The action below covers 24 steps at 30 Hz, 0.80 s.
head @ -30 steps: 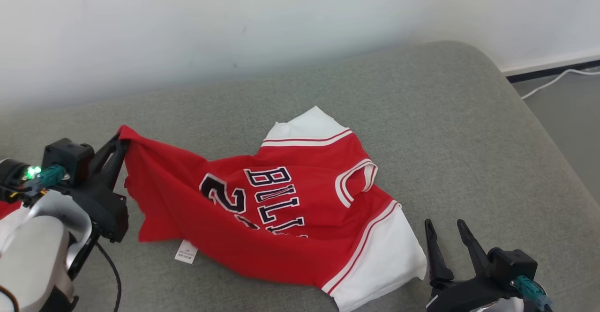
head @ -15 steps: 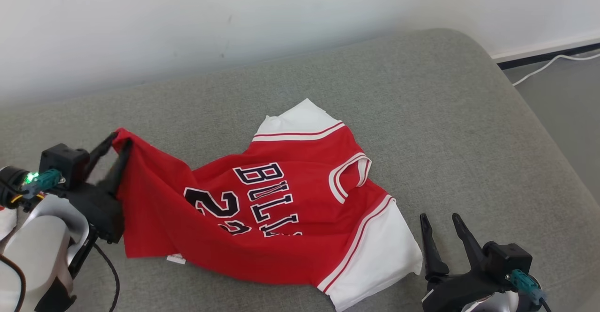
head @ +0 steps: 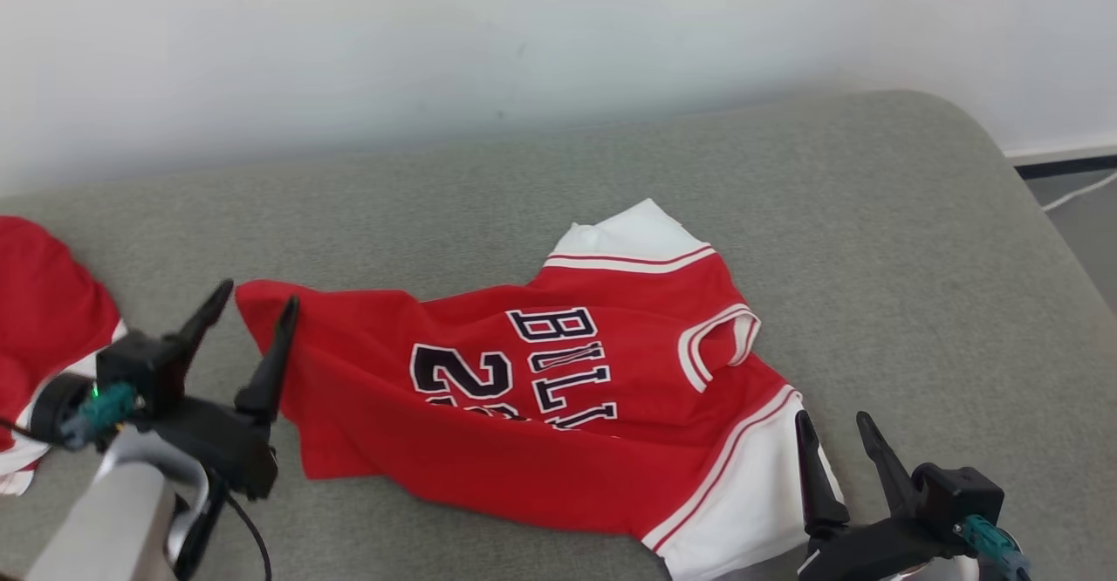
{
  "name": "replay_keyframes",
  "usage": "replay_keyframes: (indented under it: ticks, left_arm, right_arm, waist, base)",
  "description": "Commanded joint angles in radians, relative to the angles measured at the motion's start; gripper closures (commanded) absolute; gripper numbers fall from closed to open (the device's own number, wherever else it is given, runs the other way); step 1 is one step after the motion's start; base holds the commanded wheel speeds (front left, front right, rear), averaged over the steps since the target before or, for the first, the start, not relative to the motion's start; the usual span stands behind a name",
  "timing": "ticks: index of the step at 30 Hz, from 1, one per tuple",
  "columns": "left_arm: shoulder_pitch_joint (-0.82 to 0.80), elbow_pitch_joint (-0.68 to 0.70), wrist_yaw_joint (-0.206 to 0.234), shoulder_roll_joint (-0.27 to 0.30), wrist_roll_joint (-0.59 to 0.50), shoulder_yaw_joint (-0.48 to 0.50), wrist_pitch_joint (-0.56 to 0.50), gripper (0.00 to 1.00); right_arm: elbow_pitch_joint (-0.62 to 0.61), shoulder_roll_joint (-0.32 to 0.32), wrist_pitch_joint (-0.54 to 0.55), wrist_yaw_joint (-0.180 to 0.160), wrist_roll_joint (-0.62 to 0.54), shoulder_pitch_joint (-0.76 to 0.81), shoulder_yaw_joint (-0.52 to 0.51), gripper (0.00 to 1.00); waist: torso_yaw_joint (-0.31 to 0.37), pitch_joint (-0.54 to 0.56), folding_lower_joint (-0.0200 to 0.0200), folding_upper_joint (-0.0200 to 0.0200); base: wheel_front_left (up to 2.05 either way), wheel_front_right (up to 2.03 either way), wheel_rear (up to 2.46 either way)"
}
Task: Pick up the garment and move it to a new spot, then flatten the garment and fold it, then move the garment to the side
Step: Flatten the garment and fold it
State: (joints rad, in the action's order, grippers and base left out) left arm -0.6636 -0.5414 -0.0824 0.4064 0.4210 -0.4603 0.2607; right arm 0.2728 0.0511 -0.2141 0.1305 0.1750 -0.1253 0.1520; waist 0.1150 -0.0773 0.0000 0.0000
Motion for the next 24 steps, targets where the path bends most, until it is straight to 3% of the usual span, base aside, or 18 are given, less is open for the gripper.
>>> replay_keyframes:
  ticks: [1, 16, 24]
  left_arm:
    - [0.068, 0.043, 0.017, -0.006, -0.006, 0.019, 0.004, 0.00]
    - [0.377, 0.386, 0.120, -0.107, -0.076, 0.212, 0.004, 0.00]
    - [0.483, 0.484, 0.122, -0.196, -0.124, 0.282, 0.004, 0.00]
  right_arm:
    - [-0.006, 0.001, 0.004, 0.000, -0.007, 0.015, -0.005, 0.00]
    - [-0.030, 0.034, 0.049, 0.000, -0.028, -0.012, -0.047, 0.00]
    - [0.022, 0.062, 0.093, 0.000, -0.017, -0.071, -0.049, 0.00]
  waist:
    - [-0.045, 0.015, 0.0000, 0.0000]
    - [-0.124, 0.011, 0.0000, 0.0000]
    - [-0.154, 0.001, 0.0000, 0.0000]
  base:
    - [0.00, 0.00, 0.00]
    - [0.00, 0.00, 0.00]
    - [0.00, 0.00, 0.00]
